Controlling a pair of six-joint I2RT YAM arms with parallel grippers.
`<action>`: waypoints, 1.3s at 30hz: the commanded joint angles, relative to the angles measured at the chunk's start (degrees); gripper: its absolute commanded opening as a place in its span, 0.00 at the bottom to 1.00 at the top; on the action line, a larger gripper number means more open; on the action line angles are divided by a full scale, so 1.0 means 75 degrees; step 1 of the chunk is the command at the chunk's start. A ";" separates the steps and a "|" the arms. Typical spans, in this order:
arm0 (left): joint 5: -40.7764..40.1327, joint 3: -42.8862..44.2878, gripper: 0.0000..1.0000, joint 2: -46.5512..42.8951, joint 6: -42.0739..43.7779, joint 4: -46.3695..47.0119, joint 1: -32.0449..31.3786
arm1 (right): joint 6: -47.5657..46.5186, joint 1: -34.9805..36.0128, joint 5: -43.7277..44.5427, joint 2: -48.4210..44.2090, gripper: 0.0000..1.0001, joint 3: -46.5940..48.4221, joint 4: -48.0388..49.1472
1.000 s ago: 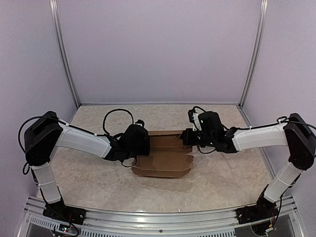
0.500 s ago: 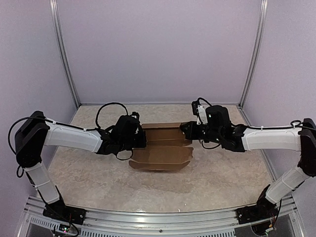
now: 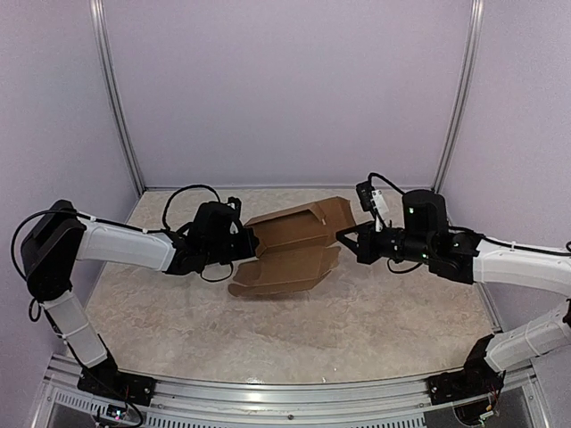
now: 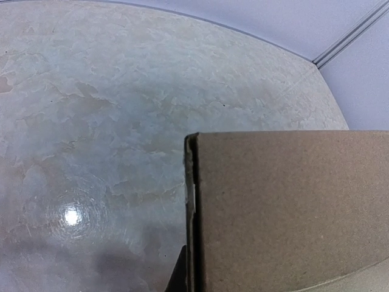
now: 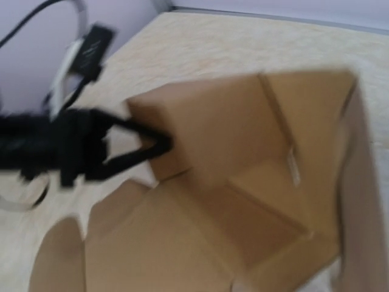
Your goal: Fold the paper box
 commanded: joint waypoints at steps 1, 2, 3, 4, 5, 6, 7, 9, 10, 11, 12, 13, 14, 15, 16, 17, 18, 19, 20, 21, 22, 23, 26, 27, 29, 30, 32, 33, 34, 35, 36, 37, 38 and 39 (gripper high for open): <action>0.0701 -0.0244 0.00 -0.0381 -0.0219 0.0628 0.0141 | -0.0808 0.0062 -0.0873 -0.0827 0.00 -0.0560 0.0062; 0.0809 -0.0288 0.00 -0.0416 -0.0286 0.0694 0.0181 | -0.0894 0.0062 -0.0977 -0.1053 0.00 -0.0710 0.0145; 0.0927 -0.0319 0.00 -0.0468 -0.0346 0.0758 0.0223 | -0.0983 0.0062 -0.1079 -0.1231 0.00 -0.0825 0.0226; 0.1053 -0.0350 0.00 -0.0493 -0.0406 0.0825 0.0253 | -0.1086 0.0062 -0.1155 -0.1378 0.00 -0.0936 0.0331; 0.1117 -0.0371 0.00 -0.0533 -0.0449 0.0889 0.0282 | -0.1146 0.0062 -0.1174 -0.1517 0.00 -0.1035 0.0409; 0.1298 -0.0377 0.00 -0.0575 -0.0466 0.0932 0.0288 | -0.1194 0.0062 -0.1174 -0.1639 0.00 -0.1120 0.0500; 0.1429 -0.0380 0.00 -0.0599 -0.0481 0.0964 0.0287 | -0.1235 0.0056 -0.1181 -0.1749 0.00 -0.1216 0.0638; 0.1700 -0.0402 0.00 -0.0654 -0.0581 0.1133 0.0305 | -0.1278 0.0062 -0.1155 -0.1909 0.00 -0.1406 0.0957; 0.1850 -0.0414 0.00 -0.0687 -0.0658 0.1229 0.0310 | -0.1284 0.0062 -0.1097 -0.1964 0.00 -0.1474 0.1105; 0.2029 -0.0419 0.00 -0.0700 -0.0712 0.1316 0.0311 | -0.1301 0.0059 -0.1059 -0.2002 0.00 -0.1543 0.1241; 0.2171 -0.0401 0.00 -0.0707 -0.0764 0.1380 0.0316 | -0.1325 0.0061 -0.1072 -0.2028 0.00 -0.1603 0.1429; 0.2319 -0.0389 0.00 -0.0718 -0.0800 0.1440 0.0322 | -0.1329 0.0062 -0.1104 -0.2036 0.00 -0.1687 0.1646; 0.2440 -0.0384 0.00 -0.0714 -0.0830 0.1505 0.0322 | -0.1339 0.0062 -0.1134 -0.2041 0.00 -0.1729 0.1864; 0.2571 -0.0384 0.00 -0.0709 -0.0872 0.1583 0.0322 | -0.1341 0.0063 -0.1182 -0.2032 0.00 -0.1767 0.2071; 0.2695 -0.0385 0.00 -0.0717 -0.0916 0.1669 0.0322 | -0.1327 0.0062 -0.1201 -0.2011 0.00 -0.1770 0.2210; 0.2822 -0.0379 0.00 -0.0709 -0.0940 0.1742 0.0322 | -0.1324 0.0062 -0.1220 -0.1988 0.00 -0.1750 0.2324; 0.2925 -0.0368 0.00 -0.0697 -0.0977 0.1805 0.0322 | -0.1326 0.0056 -0.1266 -0.1964 0.00 -0.1734 0.2455; 0.2994 -0.0368 0.00 -0.0686 -0.1014 0.1841 0.0322 | -0.1303 0.0055 -0.1297 -0.1940 0.00 -0.1717 0.2592; 0.3047 -0.0373 0.00 -0.0685 -0.1036 0.1855 0.0322 | -0.1294 0.0070 -0.1312 -0.1917 0.00 -0.1683 0.2711; 0.3102 -0.0373 0.00 -0.0679 -0.1055 0.1875 0.0322 | -0.1282 0.0063 -0.1333 -0.1895 0.00 -0.1648 0.2804; 0.3135 -0.0384 0.00 -0.0683 -0.1069 0.1887 0.0322 | -0.1286 0.0068 -0.1345 -0.1869 0.00 -0.1613 0.2896; 0.3172 -0.0385 0.00 -0.0693 -0.1087 0.1899 0.0321 | -0.1279 0.0065 -0.1349 -0.1836 0.00 -0.1568 0.2965; 0.3263 -0.0397 0.00 -0.0716 -0.1125 0.1956 0.0314 | -0.1270 0.0062 -0.1378 -0.1661 0.00 -0.1403 0.3107; 0.3300 -0.0387 0.00 -0.0720 -0.1138 0.1963 0.0302 | -0.1264 0.0062 -0.1384 -0.1595 0.00 -0.1342 0.3145; 0.3341 -0.0377 0.00 -0.0731 -0.1147 0.1973 0.0273 | -0.1221 0.0062 -0.1415 -0.1487 0.00 -0.1262 0.3290; 0.3337 -0.0375 0.00 -0.0740 -0.1117 0.1970 0.0256 | -0.1183 0.0057 -0.1440 -0.1448 0.00 -0.1226 0.3390; 0.3318 -0.0347 0.00 -0.0743 -0.1061 0.1893 0.0224 | -0.1111 0.0059 -0.1524 -0.1351 0.00 -0.1150 0.3576; 0.3335 -0.0360 0.00 -0.0742 -0.1059 0.1884 0.0218 | -0.1089 0.0058 -0.1571 -0.1301 0.00 -0.1104 0.3625; 0.3324 -0.0370 0.00 -0.0739 -0.1053 0.1883 0.0217 | -0.1064 0.0061 -0.1619 -0.1243 0.00 -0.1032 0.3646; 0.3318 -0.0373 0.00 -0.0748 -0.1042 0.1865 0.0217 | -0.1039 0.0062 -0.1654 -0.1197 0.00 -0.0987 0.3660; 0.3323 -0.0370 0.00 -0.0763 -0.1037 0.1860 0.0217 | -0.1029 0.0062 -0.1706 -0.1147 0.00 -0.0943 0.3673; 0.3329 -0.0375 0.00 -0.0757 -0.1020 0.1859 0.0217 | -0.1008 0.0062 -0.1731 -0.1108 0.00 -0.0908 0.3674; 0.3331 -0.0371 0.00 -0.0766 -0.1023 0.1859 0.0208 | -0.1001 0.0056 -0.1736 -0.1076 0.00 -0.0889 0.3667; 0.3337 -0.0370 0.00 -0.0776 -0.1024 0.1859 0.0206 | -0.1000 0.0061 -0.1711 -0.1041 0.00 -0.0877 0.3663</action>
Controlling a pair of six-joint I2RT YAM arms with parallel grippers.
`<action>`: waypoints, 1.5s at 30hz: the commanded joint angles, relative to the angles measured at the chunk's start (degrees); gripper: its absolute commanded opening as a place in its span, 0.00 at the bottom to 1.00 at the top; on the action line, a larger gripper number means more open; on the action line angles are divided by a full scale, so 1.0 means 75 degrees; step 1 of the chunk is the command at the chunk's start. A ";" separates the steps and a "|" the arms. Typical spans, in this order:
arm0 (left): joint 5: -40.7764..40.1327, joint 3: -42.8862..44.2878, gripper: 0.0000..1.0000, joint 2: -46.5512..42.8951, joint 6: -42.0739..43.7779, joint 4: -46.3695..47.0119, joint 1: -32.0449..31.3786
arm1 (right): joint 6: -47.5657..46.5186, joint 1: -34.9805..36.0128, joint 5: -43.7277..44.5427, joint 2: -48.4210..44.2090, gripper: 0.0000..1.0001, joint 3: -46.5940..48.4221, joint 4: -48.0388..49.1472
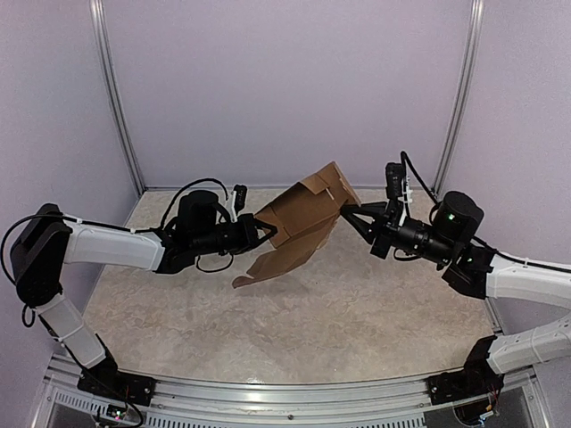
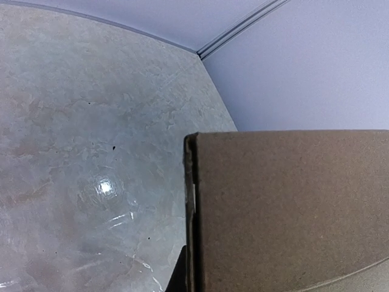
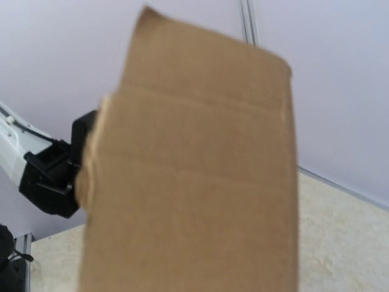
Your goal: Fold the paper box
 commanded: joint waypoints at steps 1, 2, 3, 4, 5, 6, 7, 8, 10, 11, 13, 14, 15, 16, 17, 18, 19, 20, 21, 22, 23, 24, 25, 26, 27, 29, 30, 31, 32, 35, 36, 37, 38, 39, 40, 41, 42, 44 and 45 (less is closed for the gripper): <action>0.0144 -0.0032 0.00 -0.0195 0.0027 0.0108 -0.0048 | 0.0103 0.0062 -0.0136 0.0191 0.00 0.0247 0.0225; 0.0157 -0.0027 0.00 -0.0209 0.0034 0.0108 -0.0059 | 0.0112 0.0070 -0.0098 0.0230 0.00 0.0266 0.0215; 0.0150 -0.0016 0.00 -0.0220 0.0051 0.0091 -0.0074 | 0.0133 0.0063 -0.0091 0.0279 0.00 0.0278 0.0202; 0.0144 0.0003 0.00 -0.0236 0.0076 0.0070 -0.0087 | 0.0141 0.0062 -0.0065 0.0320 0.00 0.0286 0.0184; 0.0136 0.0008 0.00 -0.0247 0.0091 0.0056 -0.0098 | 0.0160 0.0065 -0.0050 0.0372 0.00 0.0304 0.0178; 0.0135 0.0019 0.00 -0.0257 0.0096 0.0044 -0.0107 | 0.0185 0.0071 -0.0045 0.0414 0.00 0.0317 0.0171; 0.0146 0.0035 0.00 -0.0271 0.0100 0.0029 -0.0111 | 0.0204 0.0067 -0.0034 0.0460 0.00 0.0320 0.0169; 0.0147 0.0065 0.00 -0.0291 0.0121 -0.0006 -0.0118 | 0.0217 0.0071 -0.0003 0.0513 0.00 0.0339 0.0155; 0.0111 0.0124 0.00 -0.0307 0.0191 -0.0094 -0.0146 | 0.0228 0.0084 0.0013 0.0631 0.00 0.0355 0.0144; 0.0093 0.0170 0.00 -0.0318 0.0236 -0.0159 -0.0157 | 0.0205 0.0098 0.0022 0.0672 0.00 0.0363 0.0101; 0.0066 0.0251 0.00 -0.0321 0.0322 -0.0274 -0.0169 | 0.0124 0.0117 0.0087 0.0754 0.00 0.0367 -0.0028; 0.0021 0.0284 0.00 -0.0330 0.0380 -0.0334 -0.0181 | 0.0082 0.0127 0.0131 0.0790 0.00 0.0373 -0.0130; -0.0020 0.0313 0.00 -0.0350 0.0449 -0.0422 -0.0183 | 0.0026 0.0134 0.0161 0.0815 0.00 0.0378 -0.0240; -0.0044 0.0348 0.00 -0.0372 0.0501 -0.0527 -0.0183 | -0.0025 0.0143 0.0201 0.0832 0.00 0.0385 -0.0387; -0.0070 0.0400 0.00 -0.0378 0.0562 -0.0622 -0.0183 | -0.0102 0.0163 0.0250 0.0842 0.00 0.0380 -0.0544; -0.0081 0.0437 0.00 -0.0389 0.0622 -0.0710 -0.0183 | -0.0189 0.0191 0.0325 0.0847 0.00 0.0370 -0.0715; -0.0089 0.0493 0.00 -0.0391 0.0680 -0.0811 -0.0183 | -0.0301 0.0216 0.0420 0.0848 0.00 0.0357 -0.0891; -0.0092 0.0550 0.00 -0.0407 0.0744 -0.0902 -0.0183 | -0.0403 0.0235 0.0522 0.0842 0.00 0.0337 -0.1076; -0.0082 0.0612 0.00 -0.0395 0.0797 -0.1000 -0.0177 | -0.0495 0.0246 0.0595 0.0837 0.00 0.0318 -0.1267; -0.0081 0.0673 0.00 -0.0393 0.0857 -0.1084 -0.0182 | -0.0572 0.0269 0.0658 0.0821 0.00 0.0301 -0.1410; -0.0095 0.0705 0.00 -0.0382 0.0910 -0.1139 -0.0183 | -0.0624 0.0278 0.0748 0.0789 0.00 0.0267 -0.1544; -0.0102 0.0737 0.00 -0.0381 0.0931 -0.1170 -0.0183 | -0.0651 0.0289 0.0776 0.0762 0.00 0.0232 -0.1617; -0.0107 0.0760 0.00 -0.0380 0.0947 -0.1190 -0.0173 | -0.0662 0.0285 0.0846 0.0695 0.00 0.0202 -0.1650; -0.0119 0.0769 0.00 -0.0374 0.0953 -0.1206 -0.0172 | -0.0659 0.0290 0.0883 0.0620 0.00 0.0177 -0.1670; -0.0121 0.0780 0.00 -0.0364 0.0970 -0.1214 -0.0161 | -0.0662 0.0285 0.0892 0.0544 0.00 0.0152 -0.1683; -0.0156 0.0784 0.00 -0.0348 0.0998 -0.1238 -0.0143 | -0.0671 0.0285 0.0905 0.0380 0.00 0.0139 -0.1729; -0.0187 0.0782 0.00 -0.0334 0.1018 -0.1259 -0.0118 | -0.0709 0.0284 0.0918 0.0302 0.00 0.0150 -0.1783; -0.0211 0.0773 0.00 -0.0325 0.1032 -0.1279 -0.0097 | -0.0782 0.0290 0.0952 0.0198 0.00 0.0170 -0.1935; -0.0249 0.0752 0.00 -0.0340 0.1052 -0.1295 -0.0071 | -0.0838 0.0285 0.0981 0.0128 0.00 0.0187 -0.2039; -0.0500 0.0701 0.00 -0.0399 0.1203 -0.1384 -0.0009 | -0.0978 0.0290 0.1073 -0.0164 0.00 0.0193 -0.2496; -0.0584 0.0700 0.00 -0.0420 0.1268 -0.1475 0.0003 | -0.1019 0.0288 0.1096 -0.0273 0.00 0.0192 -0.2642; -0.0668 0.0700 0.00 -0.0459 0.1334 -0.1535 0.0013 | -0.1073 0.0291 0.1133 -0.0371 0.00 0.0192 -0.2820; -0.0762 0.0700 0.00 -0.0482 0.1403 -0.1587 0.0022 | -0.1135 0.0285 0.1174 -0.0505 0.00 0.0183 -0.2990; -0.0829 0.0700 0.00 -0.0513 0.1470 -0.1641 0.0027 | -0.1210 0.0287 0.1205 -0.0638 0.00 0.0179 -0.3178; -0.0902 0.0700 0.00 -0.0552 0.1534 -0.1693 0.0028 | -0.1302 0.0293 0.1203 -0.0772 0.00 0.0169 -0.3363; -0.0969 0.0700 0.00 -0.0576 0.1601 -0.1742 0.0034 | -0.1395 0.0285 0.1194 -0.0903 0.00 0.0158 -0.3563; -0.1019 0.0700 0.00 -0.0607 0.1665 -0.1777 0.0039 | -0.1515 0.0282 0.1186 -0.1023 0.00 0.0173 -0.3814; -0.1153 0.0700 0.00 -0.0687 0.1821 -0.1868 0.0045 | -0.1728 0.0285 0.1195 -0.1255 0.00 0.0230 -0.4340; -0.1227 0.0706 0.00 -0.0715 0.1902 -0.1929 0.0050 | -0.1828 0.0284 0.1218 -0.1354 0.00 0.0271 -0.4649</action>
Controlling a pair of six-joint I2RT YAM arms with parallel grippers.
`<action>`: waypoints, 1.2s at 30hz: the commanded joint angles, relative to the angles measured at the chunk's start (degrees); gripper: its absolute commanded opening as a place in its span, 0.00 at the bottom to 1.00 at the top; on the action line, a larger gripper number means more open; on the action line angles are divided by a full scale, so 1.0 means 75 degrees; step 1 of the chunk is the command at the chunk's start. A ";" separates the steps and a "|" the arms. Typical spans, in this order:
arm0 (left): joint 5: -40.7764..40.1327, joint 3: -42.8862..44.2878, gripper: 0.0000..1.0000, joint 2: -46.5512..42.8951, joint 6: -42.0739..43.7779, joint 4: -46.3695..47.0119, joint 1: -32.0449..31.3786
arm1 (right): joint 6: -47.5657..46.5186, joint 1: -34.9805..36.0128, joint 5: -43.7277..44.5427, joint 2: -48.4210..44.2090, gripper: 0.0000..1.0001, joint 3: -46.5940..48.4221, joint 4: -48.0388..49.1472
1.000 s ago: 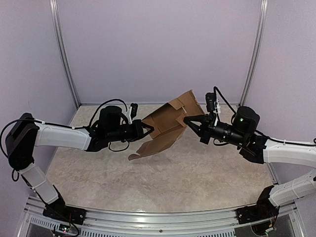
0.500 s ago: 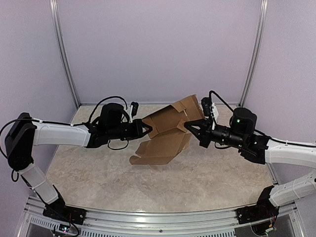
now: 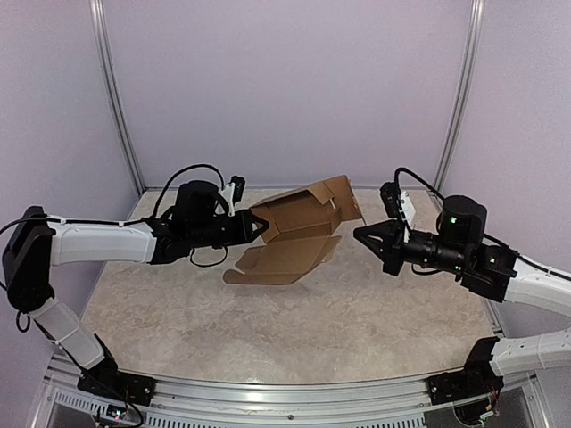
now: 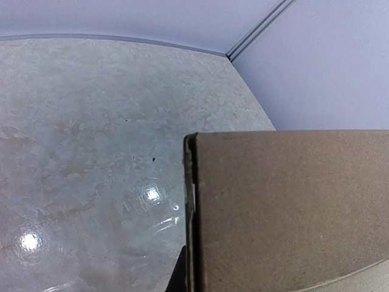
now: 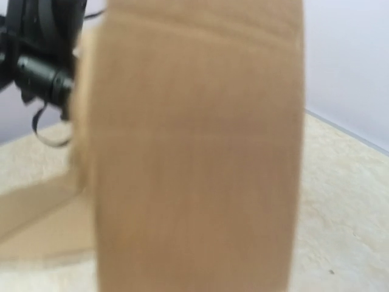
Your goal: Fold the paper box
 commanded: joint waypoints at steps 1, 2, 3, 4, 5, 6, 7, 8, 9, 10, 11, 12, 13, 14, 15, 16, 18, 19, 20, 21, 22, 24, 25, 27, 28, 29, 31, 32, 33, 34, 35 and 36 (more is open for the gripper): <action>-0.0451 0.0184 0.00 -0.0354 0.0542 -0.0333 0.0064 | -0.0567 0.0076 0.0130 -0.0512 0.00 0.0083 -0.1645; -0.0537 0.0189 0.00 -0.0396 0.0613 -0.0388 0.0068 | -0.0754 0.0077 0.0159 -0.0593 0.00 0.0130 -0.1901; -0.0579 0.0190 0.00 -0.0425 0.0701 -0.0430 0.0069 | -0.0877 0.0070 0.0213 -0.0659 0.03 0.0186 -0.2151; -0.0642 0.0190 0.00 -0.0453 0.0780 -0.0486 0.0079 | -0.0963 0.0070 0.0269 -0.0709 0.05 0.0261 -0.2408; -0.0699 0.0200 0.00 -0.0475 0.0866 -0.0547 0.0089 | -0.1038 0.0070 0.0330 -0.0748 0.08 0.0330 -0.2640; -0.0738 0.0202 0.00 -0.0519 0.0955 -0.0603 0.0098 | -0.1106 0.0076 0.0399 -0.0783 0.11 0.0397 -0.2836; -0.0743 0.0202 0.00 -0.0541 0.1031 -0.0661 0.0112 | -0.1168 0.0080 0.0532 -0.0803 0.12 0.0464 -0.3002; -0.0770 0.0177 0.00 -0.0569 0.1095 -0.0700 0.0131 | -0.1181 0.0077 0.0682 -0.0816 0.13 0.0535 -0.3130; -0.0788 0.0143 0.00 -0.0619 0.1161 -0.0717 0.0147 | -0.1201 0.0071 0.0752 -0.0812 0.14 0.0613 -0.3246; -0.0783 0.0089 0.00 -0.0651 0.1252 -0.0723 0.0156 | -0.1229 0.0078 0.0778 -0.0807 0.14 0.0674 -0.3319; -0.0797 0.0041 0.00 -0.0702 0.1341 -0.0749 0.0162 | -0.1234 0.0076 0.0808 -0.0806 0.14 0.0727 -0.3363; -0.0819 -0.0007 0.00 -0.0739 0.1432 -0.0777 0.0168 | -0.1234 0.0075 0.0812 -0.0816 0.14 0.0766 -0.3351; -0.0836 -0.0077 0.00 -0.0819 0.1540 -0.0820 0.0173 | -0.1245 0.0072 0.0805 -0.0797 0.17 0.0802 -0.3343; -0.0868 -0.0108 0.00 -0.0856 0.1629 -0.0897 0.0174 | -0.1246 0.0069 0.0773 -0.0771 0.19 0.0854 -0.3363; -0.0929 -0.0144 0.00 -0.0913 0.1704 -0.0973 0.0174 | -0.1246 0.0077 0.0706 -0.0730 0.20 0.0928 -0.3393; -0.0969 -0.0206 0.00 -0.0984 0.1760 -0.1007 0.0174 | -0.1255 0.0073 0.0619 -0.0663 0.22 0.1012 -0.3418; -0.0985 -0.0318 0.00 -0.1079 0.1883 -0.1053 0.0174 | -0.1278 0.0069 0.0465 -0.0530 0.25 0.1163 -0.3416; -0.0974 -0.0365 0.00 -0.1106 0.1931 -0.1079 0.0174 | -0.1275 0.0075 0.0368 -0.0474 0.26 0.1231 -0.3376; -0.0979 -0.0417 0.00 -0.1162 0.1970 -0.1090 0.0174 | -0.1277 0.0075 0.0289 -0.0422 0.29 0.1279 -0.3336; -0.0977 -0.0479 0.00 -0.1197 0.2005 -0.1098 0.0174 | -0.1281 0.0078 0.0206 -0.0374 0.30 0.1352 -0.3289; -0.0985 -0.0538 0.00 -0.1244 0.2031 -0.1089 0.0174 | -0.1297 0.0071 0.0130 -0.0329 0.32 0.1404 -0.3255; -0.1060 -0.0629 0.00 -0.1343 0.2068 -0.1107 0.0174 | -0.1321 0.0075 -0.0048 -0.0229 0.34 0.1513 -0.3198; -0.1092 -0.0656 0.00 -0.1378 0.2083 -0.1152 0.0174 | -0.1333 0.0069 -0.0145 -0.0177 0.36 0.1572 -0.3163; -0.1122 -0.0722 0.00 -0.1467 0.2107 -0.1180 0.0174 | -0.1340 0.0069 -0.0350 -0.0047 0.38 0.1688 -0.3111; -0.1126 -0.0752 0.00 -0.1513 0.2105 -0.1187 0.0171 | -0.1340 0.0077 -0.0504 0.0018 0.40 0.1737 -0.3081; -0.1124 -0.0774 0.00 -0.1531 0.2109 -0.1201 0.0171 | -0.1340 0.0071 -0.0662 0.0091 0.41 0.1796 -0.3031; -0.1124 -0.0793 0.00 -0.1565 0.2132 -0.1244 0.0157 | -0.1311 0.0069 -0.0941 0.0276 0.43 0.1881 -0.2943; -0.1121 -0.0798 0.00 -0.1571 0.2139 -0.1242 0.0152 | -0.1305 0.0069 -0.1077 0.0377 0.44 0.1928 -0.2928; -0.1128 -0.0814 0.00 -0.1588 0.2153 -0.1251 0.0141 | -0.1299 0.0075 -0.1136 0.0467 0.46 0.1979 -0.2901; -0.1136 -0.0814 0.00 -0.1599 0.2156 -0.1246 0.0120 | -0.1294 0.0074 -0.1185 0.0562 0.47 0.2012 -0.2895; -0.1157 -0.0827 0.00 -0.1615 0.2171 -0.1261 0.0102 | -0.1303 0.0077 -0.1220 0.0641 0.47 0.2041 -0.2888; -0.1156 -0.0829 0.00 -0.1635 0.2188 -0.1268 0.0077 | -0.1304 0.0070 -0.1236 0.0714 0.47 0.2073 -0.2865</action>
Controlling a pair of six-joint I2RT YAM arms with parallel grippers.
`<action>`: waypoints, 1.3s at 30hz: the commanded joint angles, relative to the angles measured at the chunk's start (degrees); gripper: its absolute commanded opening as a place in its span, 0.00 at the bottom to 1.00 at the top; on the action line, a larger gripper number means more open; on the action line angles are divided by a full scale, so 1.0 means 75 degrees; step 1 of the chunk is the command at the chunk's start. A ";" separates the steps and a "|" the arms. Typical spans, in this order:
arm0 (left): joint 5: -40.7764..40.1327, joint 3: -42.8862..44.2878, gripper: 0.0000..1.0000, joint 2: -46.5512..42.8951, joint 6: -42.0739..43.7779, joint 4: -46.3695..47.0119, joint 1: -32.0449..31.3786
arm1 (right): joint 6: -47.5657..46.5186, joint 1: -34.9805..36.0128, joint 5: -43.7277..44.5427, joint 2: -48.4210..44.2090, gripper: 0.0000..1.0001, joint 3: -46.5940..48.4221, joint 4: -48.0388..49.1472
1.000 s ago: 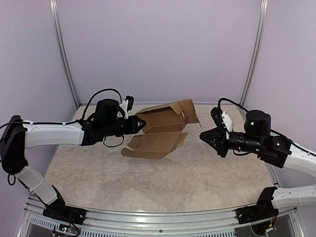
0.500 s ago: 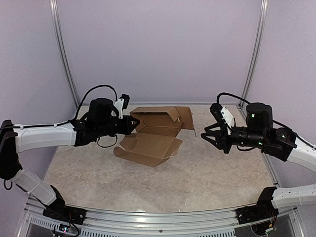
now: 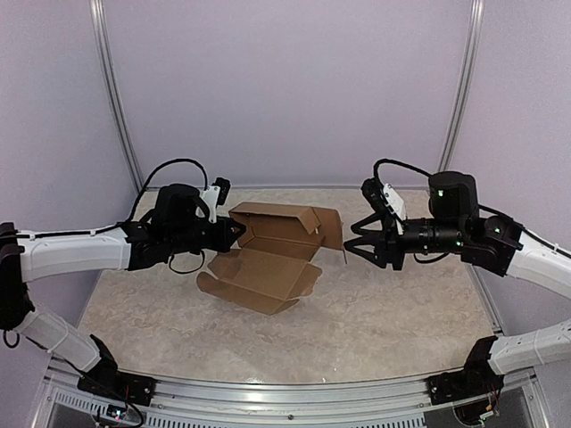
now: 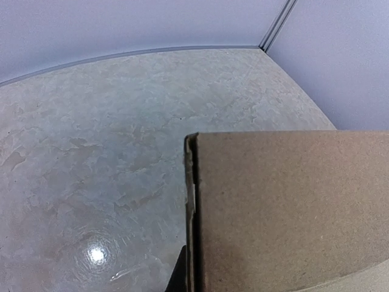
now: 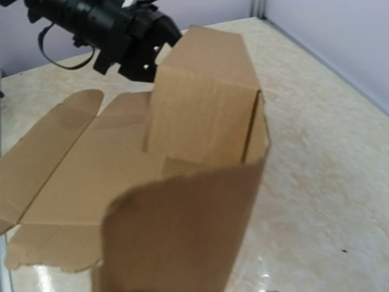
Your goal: Fold the paper box
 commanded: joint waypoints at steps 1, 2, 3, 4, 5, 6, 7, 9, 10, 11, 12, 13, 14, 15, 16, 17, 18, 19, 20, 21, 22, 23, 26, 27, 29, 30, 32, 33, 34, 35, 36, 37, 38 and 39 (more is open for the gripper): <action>-0.0099 -0.0143 0.00 -0.0238 0.0165 -0.0096 -0.0061 | 0.0013 0.0066 -0.0481 0.0319 0.47 0.0274 0.0186; -0.0309 -0.0137 0.00 -0.0244 0.0199 -0.0117 -0.0092 | 0.0024 0.0072 -0.0507 0.0369 0.47 0.0283 0.0262; -0.0401 -0.0144 0.00 -0.0255 0.0234 -0.0151 -0.0133 | 0.0051 0.0066 -0.0541 0.0424 0.47 0.0278 0.0340; -0.0476 -0.0131 0.00 -0.0253 0.0266 -0.0184 -0.0173 | 0.0078 0.0069 -0.0598 0.0486 0.46 0.0290 0.0414; -0.0541 -0.0124 0.00 -0.0257 0.0295 -0.0212 -0.0209 | 0.0103 0.0071 -0.0659 0.0558 0.46 0.0303 0.0463; -0.0609 -0.0114 0.00 -0.0258 0.0319 -0.0246 -0.0253 | 0.0130 0.0075 -0.0707 0.0639 0.46 0.0323 0.0501; -0.0670 -0.0117 0.00 -0.0258 0.0327 -0.0258 -0.0285 | 0.0154 0.0067 -0.0749 0.0711 0.46 0.0342 0.0549; -0.0774 -0.0121 0.00 -0.0278 0.0339 -0.0261 -0.0350 | 0.0229 0.0072 -0.0787 0.0849 0.46 0.0361 0.0670; -0.0818 -0.0120 0.00 -0.0281 0.0340 -0.0268 -0.0385 | 0.0263 0.0067 -0.0803 0.0897 0.46 0.0356 0.0741; -0.0869 -0.0115 0.00 -0.0298 0.0340 -0.0271 -0.0420 | 0.0300 0.0072 -0.0815 0.0952 0.46 0.0358 0.0817; -0.0914 -0.0119 0.00 -0.0303 0.0340 -0.0277 -0.0455 | 0.0335 0.0066 -0.0808 0.1008 0.46 0.0374 0.0890; -0.0959 -0.0118 0.00 -0.0305 0.0340 -0.0276 -0.0499 | 0.0360 0.0075 -0.0787 0.1060 0.46 0.0376 0.0944; -0.0996 -0.0118 0.00 -0.0296 0.0340 -0.0273 -0.0528 | 0.0375 0.0073 -0.0774 0.1112 0.46 0.0395 0.0976; -0.1033 -0.0119 0.00 -0.0304 0.0340 -0.0276 -0.0571 | 0.0406 0.0077 -0.0765 0.1155 0.46 0.0398 0.1028; -0.1063 -0.0121 0.00 -0.0305 0.0329 -0.0270 -0.0606 | 0.0440 0.0073 -0.0768 0.1210 0.46 0.0401 0.1085; -0.1094 -0.0121 0.00 -0.0305 0.0322 -0.0278 -0.0637 | 0.0470 0.0077 -0.0776 0.1270 0.46 0.0390 0.1168; -0.1137 -0.0121 0.00 -0.0299 0.0301 -0.0279 -0.0667 | 0.0494 0.0099 -0.0771 0.1305 0.46 0.0387 0.1216; -0.1167 -0.0115 0.00 -0.0306 0.0279 -0.0280 -0.0681 | 0.0509 0.0118 -0.0748 0.1372 0.46 0.0388 0.1250; -0.1195 -0.0119 0.00 -0.0315 0.0254 -0.0282 -0.0693 | 0.0510 0.0148 -0.0693 0.1423 0.46 0.0391 0.1265; -0.1221 -0.0112 0.00 -0.0325 0.0228 -0.0280 -0.0719 | 0.0511 0.0201 -0.0610 0.1471 0.46 0.0397 0.1277; -0.1261 -0.0110 0.00 -0.0328 0.0201 -0.0278 -0.0749 | 0.0505 0.0251 -0.0503 0.1513 0.46 0.0392 0.1289; -0.1301 -0.0099 0.00 -0.0328 0.0190 -0.0279 -0.0767 | 0.0481 0.0325 -0.0369 0.1547 0.46 0.0395 0.1292; -0.1452 -0.0038 0.00 -0.0306 0.0187 -0.0340 -0.0831 | 0.0468 0.0501 -0.0051 0.1660 0.47 0.0361 0.1370; -0.1540 -0.0004 0.00 -0.0286 0.0181 -0.0390 -0.0849 | 0.0494 0.0563 0.0076 0.1695 0.47 0.0348 0.1425; -0.1722 0.0075 0.00 -0.0237 0.0157 -0.0512 -0.0872 | 0.0553 0.0702 0.0402 0.1777 0.48 0.0311 0.1539; -0.1821 0.0113 0.00 -0.0207 0.0142 -0.0567 -0.0892 | 0.0592 0.0769 0.0607 0.1805 0.49 0.0262 0.1635; -0.1966 0.0178 0.00 -0.0166 0.0094 -0.0572 -0.0932 | 0.0634 0.0868 0.0954 0.1871 0.49 0.0183 0.1862; -0.2015 0.0208 0.00 -0.0144 0.0058 -0.0737 -0.0945 | 0.0740 0.0926 0.1156 0.1925 0.49 0.0155 0.1917; -0.2060 0.0242 0.00 -0.0114 0.0007 -0.0808 -0.0956 | 0.0850 0.0989 0.1322 0.2001 0.49 0.0166 0.1924; -0.2114 0.0277 0.00 -0.0090 -0.0024 -0.0869 -0.0969 | 0.0865 0.1070 0.1482 0.2070 0.49 0.0174 0.2024; -0.2175 0.0312 0.00 -0.0053 -0.0059 -0.0914 -0.0981 | 0.0877 0.1145 0.1695 0.2151 0.49 0.0175 0.2161; -0.2237 0.0339 0.00 -0.0021 -0.0068 -0.0962 -0.1009 | 0.0904 0.1214 0.1885 0.2228 0.49 0.0176 0.2233; -0.2318 0.0366 0.00 -0.0006 -0.0086 -0.1009 -0.1033 | 0.0933 0.1289 0.2046 0.2305 0.49 0.0193 0.2281; -0.2416 0.0404 0.00 0.0011 -0.0118 -0.1078 -0.1059 | 0.0974 0.1342 0.2265 0.2399 0.49 0.0226 0.2318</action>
